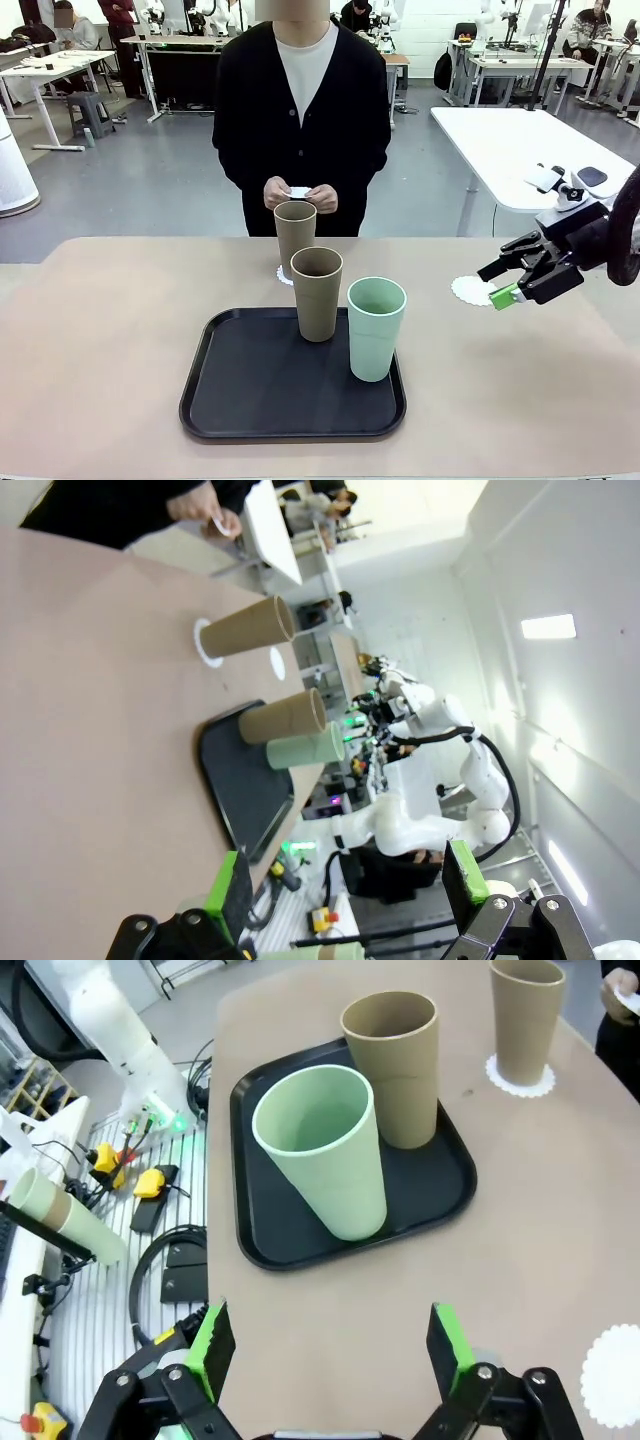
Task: Place coasters on the table and set cups on them.
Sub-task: Take one Reusable plastic cup from the Flat Tray and place it on a coaster set by the human.
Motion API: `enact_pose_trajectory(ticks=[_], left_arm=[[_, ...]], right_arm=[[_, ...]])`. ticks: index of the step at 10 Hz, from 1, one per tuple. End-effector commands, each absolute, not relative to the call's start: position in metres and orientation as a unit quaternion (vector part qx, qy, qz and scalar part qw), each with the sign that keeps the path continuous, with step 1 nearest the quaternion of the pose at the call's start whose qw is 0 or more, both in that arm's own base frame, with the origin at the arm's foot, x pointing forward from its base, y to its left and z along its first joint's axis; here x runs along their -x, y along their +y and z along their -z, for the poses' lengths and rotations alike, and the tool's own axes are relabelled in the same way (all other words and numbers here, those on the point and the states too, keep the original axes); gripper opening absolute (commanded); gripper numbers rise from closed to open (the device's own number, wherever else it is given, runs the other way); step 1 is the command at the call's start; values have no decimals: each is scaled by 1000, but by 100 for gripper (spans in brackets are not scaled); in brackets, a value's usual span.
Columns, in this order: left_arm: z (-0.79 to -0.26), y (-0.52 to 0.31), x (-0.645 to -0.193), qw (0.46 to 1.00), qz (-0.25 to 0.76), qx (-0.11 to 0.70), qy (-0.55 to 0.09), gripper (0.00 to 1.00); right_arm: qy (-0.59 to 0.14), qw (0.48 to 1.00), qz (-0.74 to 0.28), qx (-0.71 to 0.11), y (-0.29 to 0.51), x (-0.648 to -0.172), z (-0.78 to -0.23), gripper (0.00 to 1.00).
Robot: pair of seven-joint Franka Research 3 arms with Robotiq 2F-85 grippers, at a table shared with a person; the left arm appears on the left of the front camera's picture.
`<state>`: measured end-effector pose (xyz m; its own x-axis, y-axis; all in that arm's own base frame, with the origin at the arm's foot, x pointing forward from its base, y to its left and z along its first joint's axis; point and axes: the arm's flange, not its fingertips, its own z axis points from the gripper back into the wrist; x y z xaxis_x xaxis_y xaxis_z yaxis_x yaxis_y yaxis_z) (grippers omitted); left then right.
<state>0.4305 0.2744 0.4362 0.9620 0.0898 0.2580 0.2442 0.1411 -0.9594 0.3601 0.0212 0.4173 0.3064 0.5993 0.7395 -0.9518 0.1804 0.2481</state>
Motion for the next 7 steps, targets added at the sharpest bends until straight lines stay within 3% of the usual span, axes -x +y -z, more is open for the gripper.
enact_pose_trajectory(ticks=[1,2,3,5,7], left_arm=[[-438,274,-430,744,54,654,-128,100],[-438,274,-430,744,54,654,-128,100],[-438,274,-430,744,54,654,-128,100],[-438,274,-430,744,54,654,-128,100],[-438,274,-430,744,54,654,-128,100]], right_arm=[[-251,726,-533,-354,21,-361,-416,100],[-293,630,-626,-355,26,-358,-409,100],[-325,579,-667,-338,30,-360,-392,100],[-364,560,-672,-320,38,-363,-365,100],[-399,573,-635,-331,43,-368,-347,100]])
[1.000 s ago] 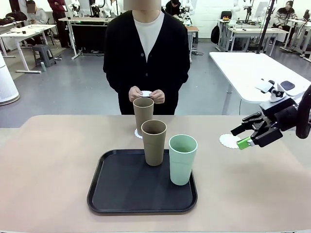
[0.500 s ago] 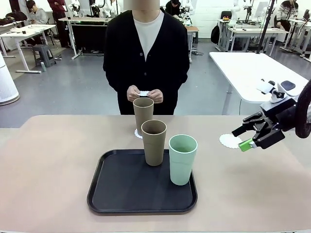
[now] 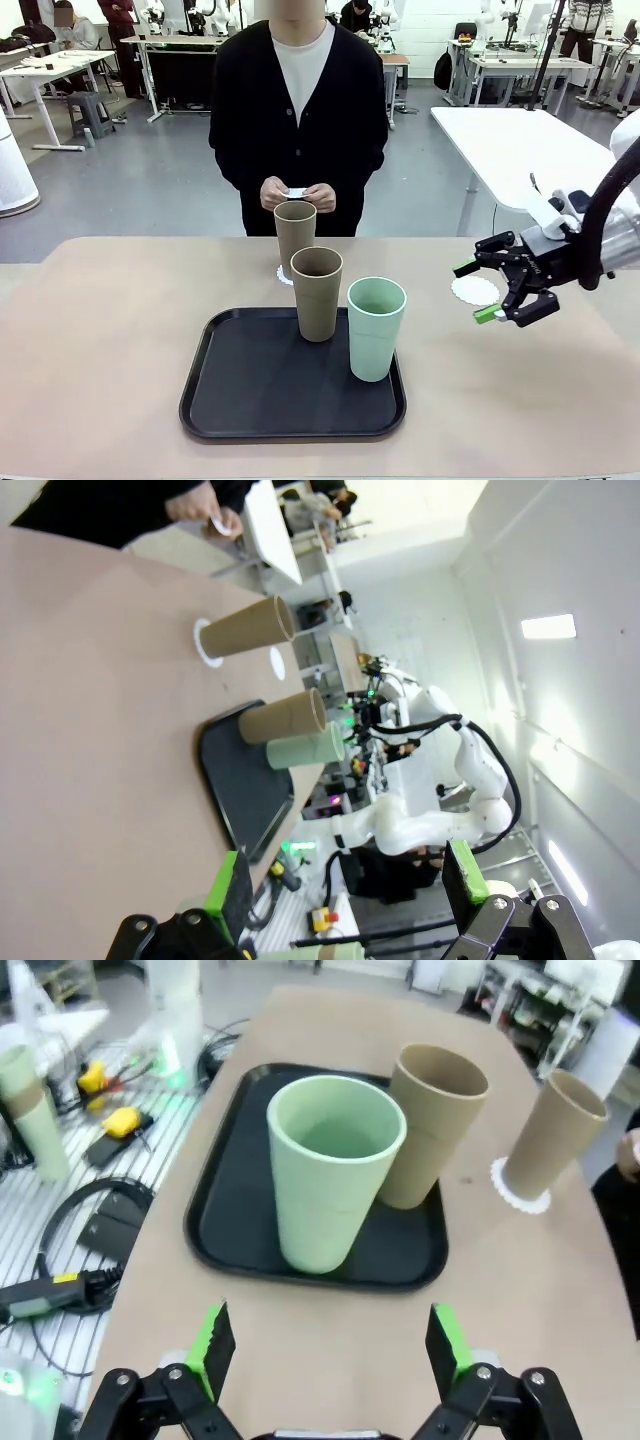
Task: Place coasters on the table and set cups on them.
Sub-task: Take one Reusable plastic cup from the Flat Tray and place it on a coaster set by the human.
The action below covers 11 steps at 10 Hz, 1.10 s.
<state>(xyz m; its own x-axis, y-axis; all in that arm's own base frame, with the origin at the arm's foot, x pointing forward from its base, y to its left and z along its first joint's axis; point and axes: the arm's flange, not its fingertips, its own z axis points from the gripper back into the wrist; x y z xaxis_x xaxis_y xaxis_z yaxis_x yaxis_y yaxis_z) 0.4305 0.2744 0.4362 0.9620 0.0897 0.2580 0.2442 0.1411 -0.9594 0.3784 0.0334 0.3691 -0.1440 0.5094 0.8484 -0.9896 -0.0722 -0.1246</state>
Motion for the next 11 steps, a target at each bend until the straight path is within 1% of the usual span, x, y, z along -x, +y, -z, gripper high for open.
enact_pose_trajectory(ticks=[1,3,4,11], left_arm=[[-438,274,-430,744,54,654,-128,100],[-438,274,-430,744,54,654,-128,100],[-438,274,-430,744,54,654,-128,100],[-438,274,-430,744,54,654,-128,100]], right_arm=[[-408,580,-614,-347,46,-369,-337,100],[-391,601,-581,-385,59,-366,-322,100],[-380,599,-581,-399,68,-363,-316,100],[-415,556,-571,-439,91,-352,-291,100]])
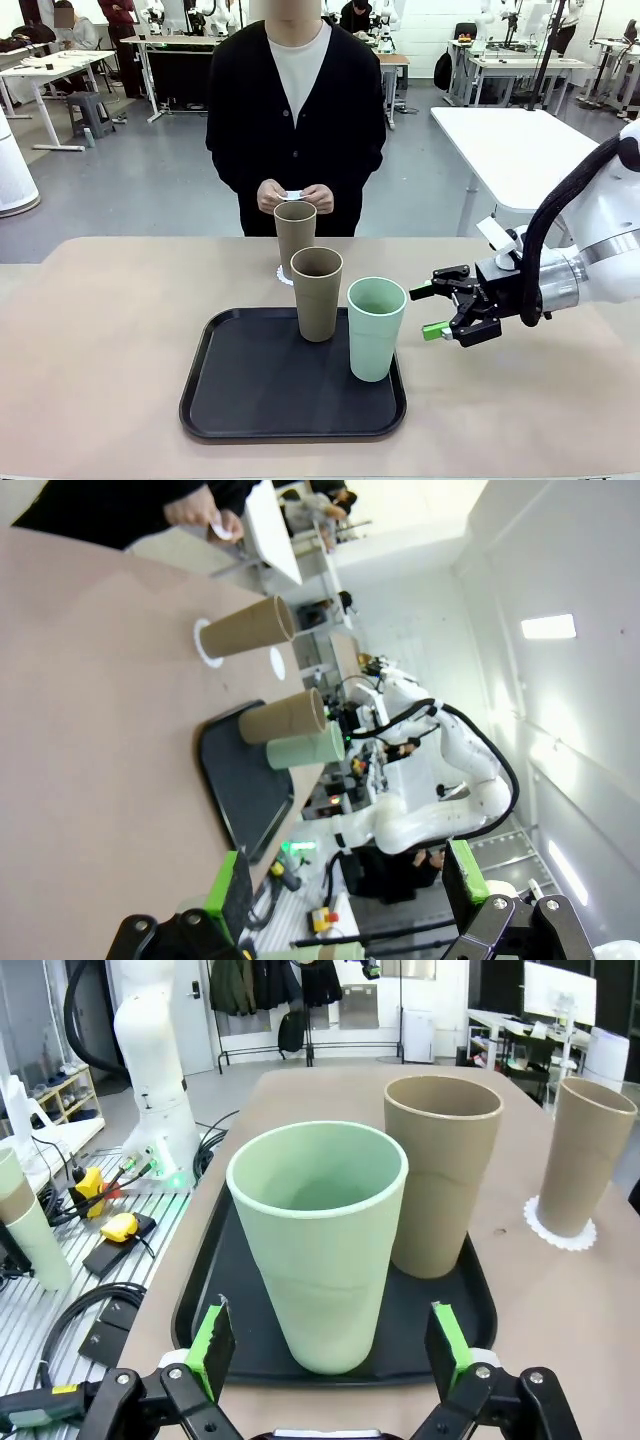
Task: Place coasters on the table and set cups on them.
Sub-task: Take one Reusable plastic cup from the Flat Tray and place it on a coaster set by the human.
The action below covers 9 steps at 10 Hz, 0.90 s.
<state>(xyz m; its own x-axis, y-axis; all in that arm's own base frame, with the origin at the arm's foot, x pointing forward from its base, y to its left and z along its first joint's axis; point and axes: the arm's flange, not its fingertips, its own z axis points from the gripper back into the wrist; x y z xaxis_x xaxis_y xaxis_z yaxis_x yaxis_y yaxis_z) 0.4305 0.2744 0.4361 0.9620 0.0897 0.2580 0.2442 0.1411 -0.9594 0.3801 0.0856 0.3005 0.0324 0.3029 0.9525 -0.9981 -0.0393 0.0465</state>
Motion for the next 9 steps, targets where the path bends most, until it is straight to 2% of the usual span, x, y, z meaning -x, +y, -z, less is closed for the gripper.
enact_pose_trajectory(ticks=[1,4,5,6,9], left_arm=[[-438,274,-430,744,54,654,-128,100],[-438,274,-430,744,54,654,-128,100],[-438,274,-430,744,54,654,-128,100],[-438,274,-430,744,54,654,-128,100],[-438,274,-430,744,54,654,-128,100]], right_arm=[[-411,556,-573,-440,94,-352,-286,100],[-410,562,-573,-433,100,-355,-276,100],[-405,585,-556,-430,101,-353,-286,100],[-390,561,-578,-447,95,-377,-282,100],[-390,561,-578,-447,95,-377,-282,100]])
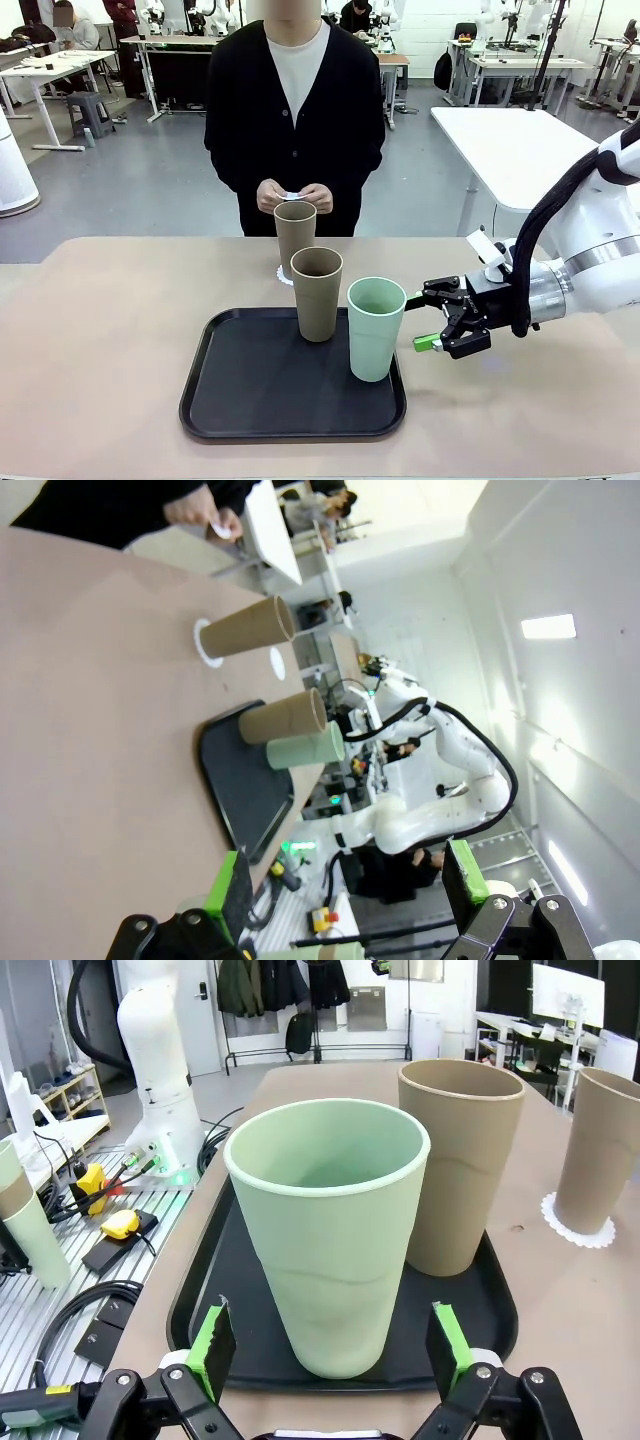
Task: Place coasters on the table and set cups on them.
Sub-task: Take one Reusable plastic cup from the Flat Tray and place it on a coaster set by the human.
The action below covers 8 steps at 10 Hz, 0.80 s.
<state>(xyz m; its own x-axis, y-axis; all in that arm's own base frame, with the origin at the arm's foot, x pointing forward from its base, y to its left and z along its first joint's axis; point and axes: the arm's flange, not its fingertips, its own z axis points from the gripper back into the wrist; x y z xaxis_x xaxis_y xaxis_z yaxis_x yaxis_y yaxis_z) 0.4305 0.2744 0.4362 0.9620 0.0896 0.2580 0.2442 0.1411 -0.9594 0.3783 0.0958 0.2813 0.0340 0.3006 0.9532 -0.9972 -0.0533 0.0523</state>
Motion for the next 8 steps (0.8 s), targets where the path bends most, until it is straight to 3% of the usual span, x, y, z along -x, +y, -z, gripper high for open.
enact_pose_trajectory(ticks=[1,8], left_arm=[[-438,274,-430,744,54,654,-128,100],[-438,274,-430,744,54,654,-128,100]], right_arm=[[-392,565,-574,-444,96,-378,-281,100],[-385,537,-591,-462,121,-382,-251,100]])
